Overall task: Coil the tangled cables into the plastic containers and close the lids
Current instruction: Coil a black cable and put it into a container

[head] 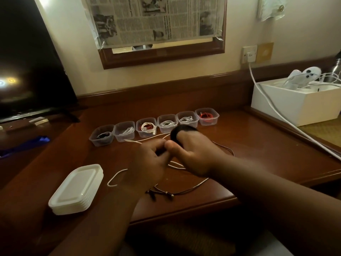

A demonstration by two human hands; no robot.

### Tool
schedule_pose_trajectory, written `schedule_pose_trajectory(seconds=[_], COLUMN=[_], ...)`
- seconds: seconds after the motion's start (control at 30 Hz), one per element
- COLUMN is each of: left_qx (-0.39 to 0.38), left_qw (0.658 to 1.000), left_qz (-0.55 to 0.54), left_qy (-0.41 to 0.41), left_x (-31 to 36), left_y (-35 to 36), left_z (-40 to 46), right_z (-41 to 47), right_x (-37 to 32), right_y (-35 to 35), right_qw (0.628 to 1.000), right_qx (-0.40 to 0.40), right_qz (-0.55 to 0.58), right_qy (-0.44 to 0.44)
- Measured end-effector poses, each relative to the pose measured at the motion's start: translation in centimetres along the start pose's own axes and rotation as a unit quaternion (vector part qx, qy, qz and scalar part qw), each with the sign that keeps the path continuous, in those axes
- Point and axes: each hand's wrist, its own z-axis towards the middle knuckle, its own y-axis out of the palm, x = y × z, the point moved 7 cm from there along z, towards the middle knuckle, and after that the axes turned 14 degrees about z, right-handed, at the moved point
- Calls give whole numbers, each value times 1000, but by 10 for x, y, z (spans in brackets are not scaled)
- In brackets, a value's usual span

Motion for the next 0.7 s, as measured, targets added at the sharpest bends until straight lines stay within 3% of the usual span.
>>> schedule_pose_trajectory(seconds=[0.1, 0.2, 0.3, 0.4, 0.57, 0.7], left_qx=[17, 28, 1, -31, -32, 57], left_qw=[1000, 996, 980, 976, 991, 993], left_qz=[-4, -89, -196, -216, -120, 33], left_qy=[14, 1, -44, -20, 50, 96], left_x=[-1, -2, -2, -1, 2, 2], left_y=[-9, -10, 0, 12, 16, 11], left_z=[5, 5, 2, -2, -6, -5], right_z=[-1, -4, -11, -13, -16, -6], right_x=[7, 14, 11, 7, 13, 22], right_y=[9, 16, 19, 25, 30, 20], right_qw=[994, 937, 880, 853, 856, 928], right_qx=[-33, -84, -123, -154, -159, -28], right_qz=[37, 253, 391, 445, 438, 321], right_qy=[97, 225, 240, 227, 222, 186])
